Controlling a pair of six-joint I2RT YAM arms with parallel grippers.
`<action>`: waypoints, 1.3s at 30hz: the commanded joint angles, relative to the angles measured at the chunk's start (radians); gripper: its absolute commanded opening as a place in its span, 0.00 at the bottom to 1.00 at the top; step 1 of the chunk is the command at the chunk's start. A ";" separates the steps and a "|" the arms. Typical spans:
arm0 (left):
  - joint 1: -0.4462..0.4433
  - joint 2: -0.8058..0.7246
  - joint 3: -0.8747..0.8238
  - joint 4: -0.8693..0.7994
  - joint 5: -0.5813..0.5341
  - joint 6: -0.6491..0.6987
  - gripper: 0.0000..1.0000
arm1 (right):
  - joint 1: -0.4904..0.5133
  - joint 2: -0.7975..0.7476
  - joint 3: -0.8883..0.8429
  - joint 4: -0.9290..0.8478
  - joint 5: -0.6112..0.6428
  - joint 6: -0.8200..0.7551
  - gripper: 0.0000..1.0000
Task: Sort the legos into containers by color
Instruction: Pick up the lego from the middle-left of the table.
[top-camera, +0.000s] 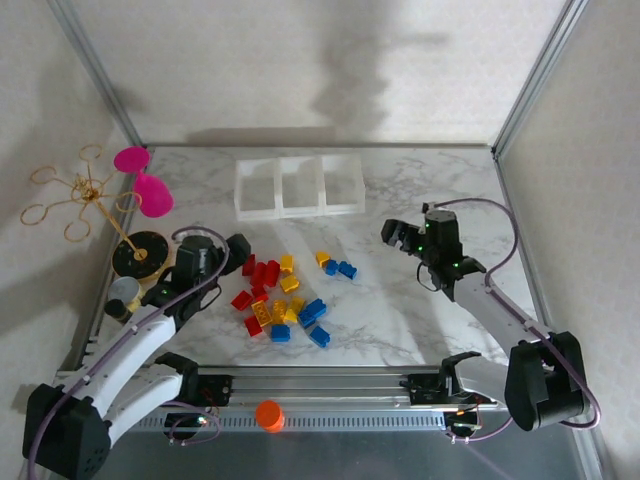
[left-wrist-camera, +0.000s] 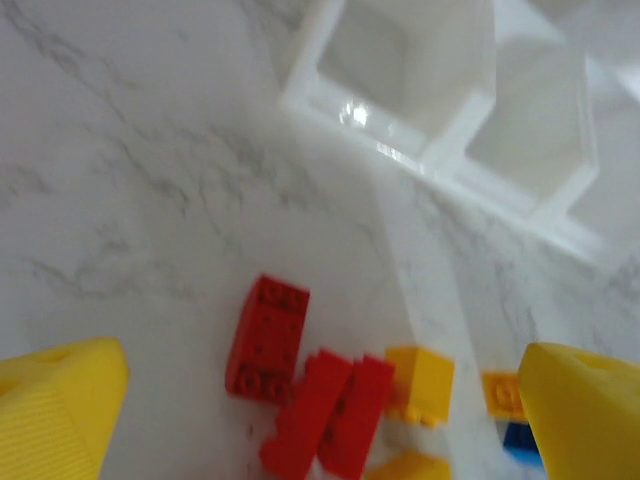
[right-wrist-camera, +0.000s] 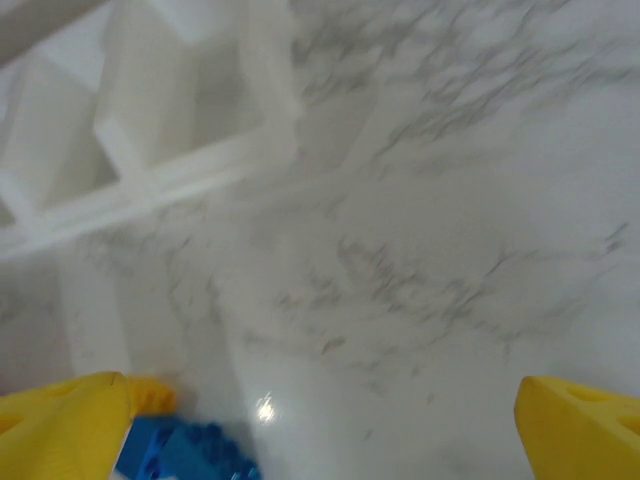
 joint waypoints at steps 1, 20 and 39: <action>-0.085 0.004 0.031 -0.166 -0.001 -0.054 0.99 | 0.071 0.003 0.025 -0.076 -0.034 0.040 0.99; -0.346 0.257 0.092 -0.190 -0.204 -0.102 0.78 | 0.394 0.088 0.029 -0.031 -0.043 0.170 0.99; -0.346 0.448 0.136 -0.112 -0.221 -0.037 0.54 | 0.469 0.171 0.087 -0.020 -0.016 0.178 0.99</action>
